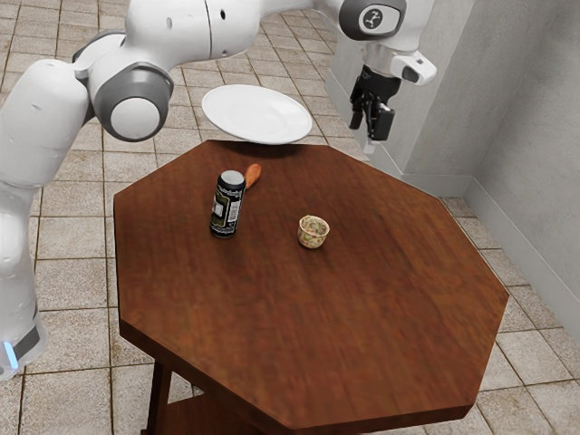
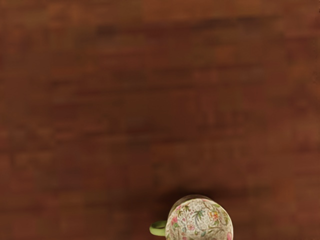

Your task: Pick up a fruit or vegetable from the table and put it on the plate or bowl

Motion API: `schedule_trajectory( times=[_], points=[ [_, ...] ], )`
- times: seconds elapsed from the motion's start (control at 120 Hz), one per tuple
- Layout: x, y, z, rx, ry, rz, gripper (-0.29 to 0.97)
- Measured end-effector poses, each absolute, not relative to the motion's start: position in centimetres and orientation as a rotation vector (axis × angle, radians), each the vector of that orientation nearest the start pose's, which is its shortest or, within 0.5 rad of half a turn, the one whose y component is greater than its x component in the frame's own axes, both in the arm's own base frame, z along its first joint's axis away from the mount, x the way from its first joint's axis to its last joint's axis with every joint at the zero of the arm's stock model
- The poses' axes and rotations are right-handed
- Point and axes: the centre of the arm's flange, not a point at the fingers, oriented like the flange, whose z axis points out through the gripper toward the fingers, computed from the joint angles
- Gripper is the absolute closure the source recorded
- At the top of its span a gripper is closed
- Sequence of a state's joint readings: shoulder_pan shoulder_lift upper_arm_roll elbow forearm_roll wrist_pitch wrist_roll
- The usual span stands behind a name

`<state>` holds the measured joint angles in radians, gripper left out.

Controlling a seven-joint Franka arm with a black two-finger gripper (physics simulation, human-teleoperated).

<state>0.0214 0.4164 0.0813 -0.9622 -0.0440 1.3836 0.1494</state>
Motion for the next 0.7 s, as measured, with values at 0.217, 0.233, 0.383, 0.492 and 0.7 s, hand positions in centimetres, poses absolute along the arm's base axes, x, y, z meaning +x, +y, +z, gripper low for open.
schedule_trajectory(
  times=[0.217,0.233,0.383,0.492,0.7],
  points=[
    [65.1,4.7,63.7,-3.153,0.115,-0.011,0.00],
    [65.1,4.8,63.7,-3.158,0.114,-0.012,0.00],
    [64.7,6.5,64.7,-3.233,0.061,-0.068,0.00],
    [64.9,7.0,65.0,-3.224,0.028,-0.103,0.00],
    [64.5,10.0,65.4,-3.157,-0.047,-0.124,0.00]
  ],
)
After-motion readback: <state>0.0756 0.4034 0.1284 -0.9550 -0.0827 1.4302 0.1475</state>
